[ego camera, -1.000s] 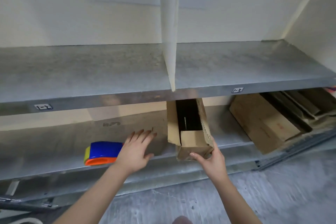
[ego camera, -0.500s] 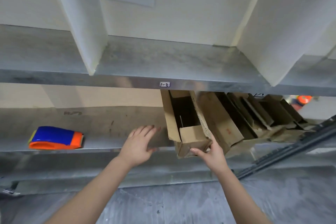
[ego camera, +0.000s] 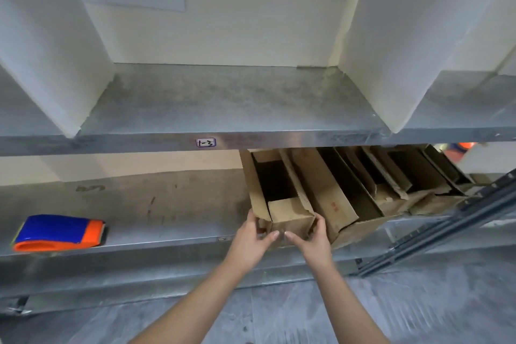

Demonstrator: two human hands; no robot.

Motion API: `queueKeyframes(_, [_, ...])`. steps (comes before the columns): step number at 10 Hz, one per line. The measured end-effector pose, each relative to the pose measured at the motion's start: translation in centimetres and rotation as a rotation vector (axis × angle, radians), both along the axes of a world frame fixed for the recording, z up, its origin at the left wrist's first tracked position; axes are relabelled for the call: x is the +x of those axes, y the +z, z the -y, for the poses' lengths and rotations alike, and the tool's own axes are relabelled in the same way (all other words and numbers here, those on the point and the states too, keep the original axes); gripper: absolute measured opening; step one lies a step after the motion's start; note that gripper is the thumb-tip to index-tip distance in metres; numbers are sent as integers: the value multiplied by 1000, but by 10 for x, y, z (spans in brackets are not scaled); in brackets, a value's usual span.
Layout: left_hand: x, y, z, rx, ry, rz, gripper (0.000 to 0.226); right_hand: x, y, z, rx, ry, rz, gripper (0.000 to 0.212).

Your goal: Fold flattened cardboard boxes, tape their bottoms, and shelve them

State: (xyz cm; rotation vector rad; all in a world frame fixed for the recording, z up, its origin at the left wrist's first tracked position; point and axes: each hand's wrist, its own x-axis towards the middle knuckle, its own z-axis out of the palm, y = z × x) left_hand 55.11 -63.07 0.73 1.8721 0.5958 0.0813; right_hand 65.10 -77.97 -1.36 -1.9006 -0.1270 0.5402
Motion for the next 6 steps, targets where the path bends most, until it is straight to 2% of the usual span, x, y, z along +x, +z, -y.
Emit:
queueKeyframes(1, [8, -10, -5, -6, -11, -20, 50, -4, -9, -8, -45, -106, 10, 76])
queueKeyframes(3, [25, -14, -10, -20, -43, -55, 60, -8, -8, -18, -139, -262, -15, 92])
queueKeyframes(5, [21, -14, -15, 15, -77, -90, 56, -12, -7, -13, -158, -246, -23, 83])
queueKeyframes(6, [10, -16, -20, 142, -144, -107, 71, -22, 5, -7, -179, -199, -10, 78])
